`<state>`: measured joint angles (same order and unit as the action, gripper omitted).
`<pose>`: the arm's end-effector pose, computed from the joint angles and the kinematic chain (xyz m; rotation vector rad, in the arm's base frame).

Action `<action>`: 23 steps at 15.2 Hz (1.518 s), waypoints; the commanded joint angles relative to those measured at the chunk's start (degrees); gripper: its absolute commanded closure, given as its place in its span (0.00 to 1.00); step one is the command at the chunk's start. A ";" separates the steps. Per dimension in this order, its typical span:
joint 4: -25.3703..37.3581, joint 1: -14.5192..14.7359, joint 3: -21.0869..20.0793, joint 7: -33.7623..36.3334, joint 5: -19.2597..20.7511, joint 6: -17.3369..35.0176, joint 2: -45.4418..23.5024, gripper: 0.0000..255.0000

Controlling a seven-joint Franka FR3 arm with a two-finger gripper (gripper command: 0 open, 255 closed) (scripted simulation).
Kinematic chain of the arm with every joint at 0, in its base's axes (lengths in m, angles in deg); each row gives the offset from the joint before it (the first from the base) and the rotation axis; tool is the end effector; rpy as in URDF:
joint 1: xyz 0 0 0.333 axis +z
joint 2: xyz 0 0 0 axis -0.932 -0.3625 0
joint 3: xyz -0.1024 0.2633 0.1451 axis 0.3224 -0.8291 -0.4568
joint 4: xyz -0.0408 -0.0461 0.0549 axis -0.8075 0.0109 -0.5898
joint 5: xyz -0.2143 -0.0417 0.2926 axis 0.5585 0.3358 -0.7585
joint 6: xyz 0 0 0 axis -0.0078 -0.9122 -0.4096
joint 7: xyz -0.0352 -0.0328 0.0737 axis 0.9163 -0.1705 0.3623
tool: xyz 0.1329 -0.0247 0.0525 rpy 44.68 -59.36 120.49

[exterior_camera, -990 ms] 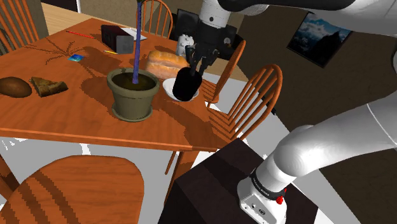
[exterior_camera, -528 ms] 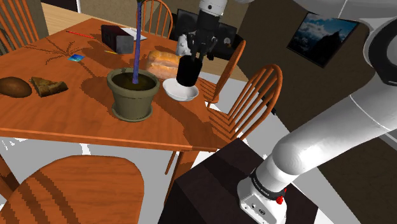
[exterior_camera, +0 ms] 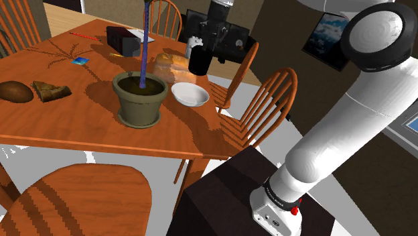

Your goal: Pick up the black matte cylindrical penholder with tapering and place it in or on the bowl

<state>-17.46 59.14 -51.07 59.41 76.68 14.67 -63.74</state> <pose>0.5368 -0.0023 0.5622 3.1232 -0.2943 0.0095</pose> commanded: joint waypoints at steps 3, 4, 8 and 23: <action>2.59 -0.44 0.45 -0.87 0.55 0.70 -3.26 1.00; 1.67 -0.45 0.46 -0.87 0.53 1.50 -3.15 1.00; -1.88 -0.49 0.49 -0.89 0.47 4.69 -2.78 1.00; -12.75 -0.52 0.53 -0.74 0.61 16.12 -3.35 1.00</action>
<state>-29.69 58.62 -50.54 58.65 77.27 30.10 -66.99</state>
